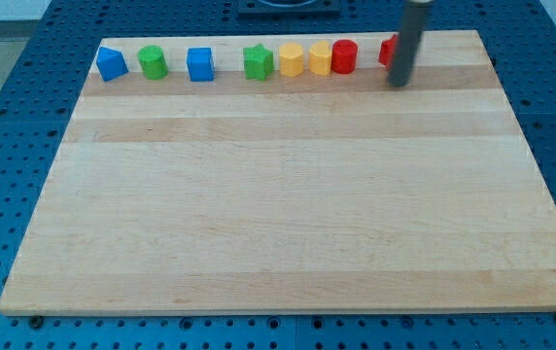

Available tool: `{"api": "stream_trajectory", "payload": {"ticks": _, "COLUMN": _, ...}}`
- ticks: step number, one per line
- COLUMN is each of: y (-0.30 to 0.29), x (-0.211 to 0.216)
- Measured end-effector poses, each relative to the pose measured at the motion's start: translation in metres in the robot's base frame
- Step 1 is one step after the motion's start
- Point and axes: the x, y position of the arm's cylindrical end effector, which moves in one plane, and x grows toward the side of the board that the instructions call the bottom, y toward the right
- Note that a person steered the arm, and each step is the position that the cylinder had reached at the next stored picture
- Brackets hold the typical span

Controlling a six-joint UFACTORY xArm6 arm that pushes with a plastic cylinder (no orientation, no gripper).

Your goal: Point your arm at the blue triangle

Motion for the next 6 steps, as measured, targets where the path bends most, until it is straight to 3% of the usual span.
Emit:
{"api": "stream_trajectory", "payload": {"ticks": 2, "y": -0.232, "x": 0.052}}
{"api": "stream_trajectory", "payload": {"ticks": 4, "y": -0.332, "x": 0.055}}
{"api": "stream_trajectory", "payload": {"ticks": 5, "y": -0.416, "x": 0.019}}
{"api": "stream_trajectory", "payload": {"ticks": 6, "y": -0.417, "x": 0.016}}
